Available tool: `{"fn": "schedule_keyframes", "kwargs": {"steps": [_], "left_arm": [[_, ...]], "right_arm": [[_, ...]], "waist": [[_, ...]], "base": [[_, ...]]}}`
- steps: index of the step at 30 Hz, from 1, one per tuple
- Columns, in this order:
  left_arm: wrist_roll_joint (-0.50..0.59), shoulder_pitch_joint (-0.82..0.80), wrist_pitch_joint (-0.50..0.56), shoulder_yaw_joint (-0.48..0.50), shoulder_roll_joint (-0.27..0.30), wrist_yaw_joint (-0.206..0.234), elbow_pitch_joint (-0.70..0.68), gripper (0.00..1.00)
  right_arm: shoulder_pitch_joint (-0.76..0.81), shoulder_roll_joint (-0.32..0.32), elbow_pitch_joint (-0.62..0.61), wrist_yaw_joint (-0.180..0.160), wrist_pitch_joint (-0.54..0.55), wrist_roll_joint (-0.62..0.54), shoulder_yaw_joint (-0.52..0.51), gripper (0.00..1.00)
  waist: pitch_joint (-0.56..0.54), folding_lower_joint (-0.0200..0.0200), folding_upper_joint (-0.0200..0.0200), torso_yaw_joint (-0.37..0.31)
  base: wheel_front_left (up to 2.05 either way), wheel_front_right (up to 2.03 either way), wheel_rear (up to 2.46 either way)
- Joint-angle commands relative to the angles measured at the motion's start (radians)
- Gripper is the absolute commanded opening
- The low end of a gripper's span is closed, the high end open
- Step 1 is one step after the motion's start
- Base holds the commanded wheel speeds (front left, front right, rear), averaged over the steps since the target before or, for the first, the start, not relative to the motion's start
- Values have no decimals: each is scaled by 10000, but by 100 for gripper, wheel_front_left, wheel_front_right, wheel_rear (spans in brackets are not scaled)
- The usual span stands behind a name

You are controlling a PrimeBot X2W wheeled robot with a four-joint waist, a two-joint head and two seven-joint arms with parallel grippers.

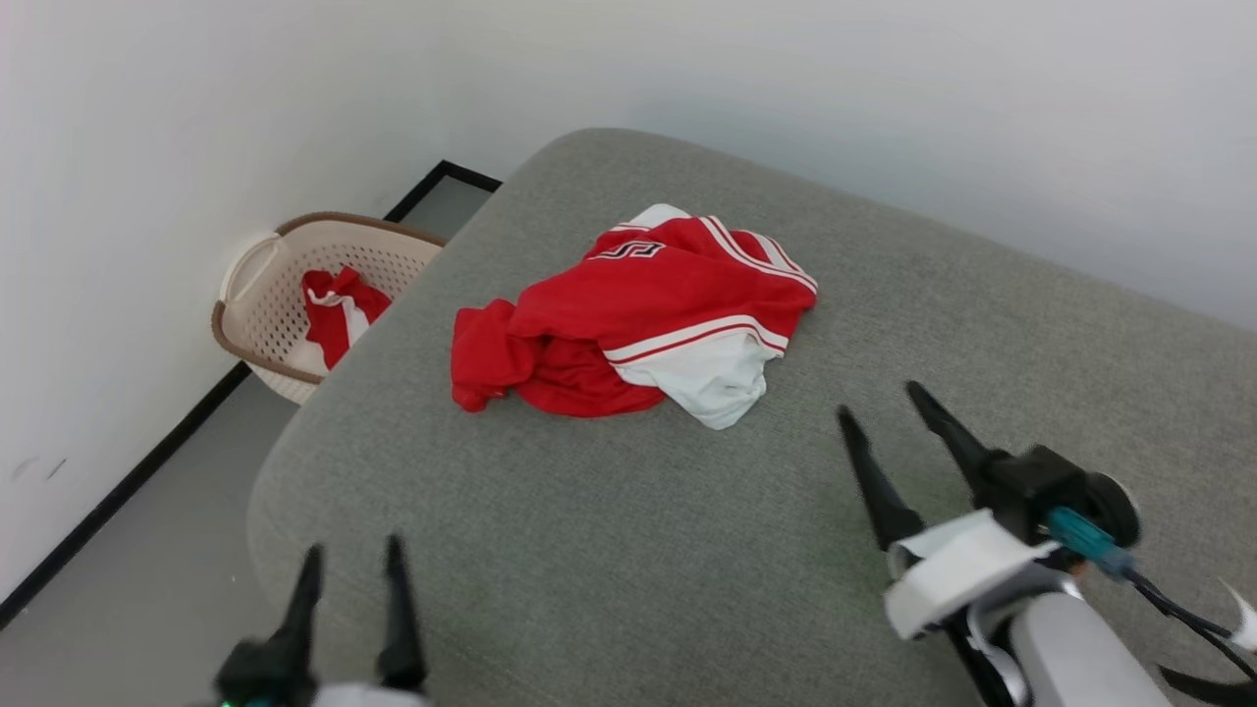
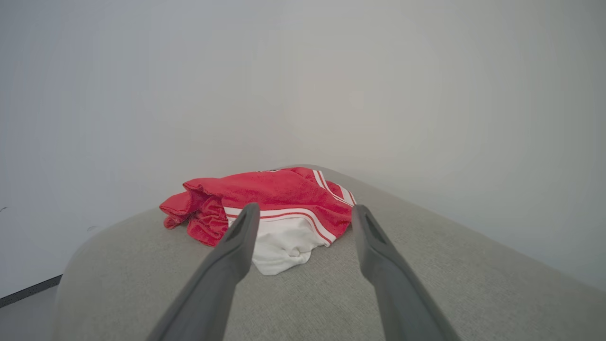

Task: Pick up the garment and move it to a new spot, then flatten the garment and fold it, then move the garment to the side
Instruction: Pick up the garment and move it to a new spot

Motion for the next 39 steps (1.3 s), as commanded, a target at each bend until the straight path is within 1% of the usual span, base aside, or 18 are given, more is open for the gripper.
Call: {"fn": "schedule_keyframes", "kwargs": {"steps": [1, 4, 6, 10, 13, 15, 17, 19, 20, 22, 24, 26, 29, 31, 34, 36, 39], "left_arm": [[222, -414, -5, -134, -9, -208, 133, 100], [681, -1299, -5, -458, 241, -791, 783, 100], [858, -2054, -7, -450, 491, -1038, 1054, 100], [1188, -3841, -5, -631, 1099, -1439, 1975, 100], [1058, -5319, 125, -914, 1511, -1703, 3371, 100], [924, -6374, 327, -1128, 1883, -1765, 4294, 100], [436, -7251, 758, -1351, 2112, -1846, 5295, 100], [-363, -8020, 1406, -1865, 2399, -1840, 6129, 100], [-878, -8312, 1955, -2233, 2534, -1843, 6551, 100], [-2063, -8881, 3049, -2706, 3044, -1825, 7083, 100], [-3045, -9219, 4196, -3185, 3595, -1826, 7399, 100], [-3905, -9466, 5077, -3519, 4105, -1828, 7536, 100], [-4984, -9568, 6102, -3845, 4800, -1831, 7580, 100], [-5630, -9592, 6613, -4035, 5129, -1832, 7516, 100], [-6246, -9609, 7109, -4389, 5418, -1832, 7422, 100], [-6531, -9502, 7462, -4754, 5399, -1834, 7433, 100], [-7022, -9292, 7808, -5119, 5182, -1862, 7619, 100]], "right_arm": [[241, -87, -72, -14, -8, -31, -216, 100], [647, -163, -288, -14, -9, -232, -711, 100], [595, -137, -466, -12, -9, -351, -706, 100], [478, -381, -725, -15, -8, -471, -958, 100], [287, -485, -935, -14, -8, -507, -1215, 100], [107, -487, -1073, -14, -9, -507, -1273, 100], [-50, -470, -1178, -14, -8, -458, -1346, 100], [-181, -395, -1258, -14, -8, -420, -1376, 100], [-215, -380, -1280, -14, -8, -403, -1421, 100], [-351, -276, -1353, -14, -9, -374, -1443, 100], [-478, -176, -1401, -14, -8, -370, -1468, 100], [-575, -90, -1446, -14, -8, -335, -1503, 100], [-779, -23, -1510, -14, -8, -345, -1489, 100], [-869, -26, -1611, -14, -8, -346, -1641, 100], [-949, -52, -1729, -14, -8, -370, -1800, 100], [-966, -75, -1813, -14, -8, -379, -1841, 100], [-971, -49, -1891, -14, -8, -421, -1862, 100]], "waist": [[62, 0, 0, -74], [183, 0, 0, -288], [510, 0, 0, -906], [1248, 0, 0, -2036], [1854, 0, 0, -2708], [2268, 0, 0, -3173], [2603, 0, 0, -3584], [2897, 0, 0, -3964], [2986, 0, 0, -4115], [3184, 0, 0, -4453], [3372, 0, 0, -4803], [3593, 0, 0, -5151], [3915, 0, 0, -5690], [4144, 0, 0, -5925], [4458, 0, 0, -6138], [4602, 0, 0, -6194], [4704, 0, 0, -6214]], "base": [[0, 0, 0], [0, 0, 0], [0, 0, 0], [0, 0, 0], [0, 0, 0], [0, 0, 0], [0, 0, 0], [0, 0, 0], [0, 0, 0], [0, 0, 0], [0, 0, 0], [0, 0, 0], [0, 0, 0], [0, 0, 0], [0, 0, 0], [0, 0, 0], [0, 0, 0]]}}
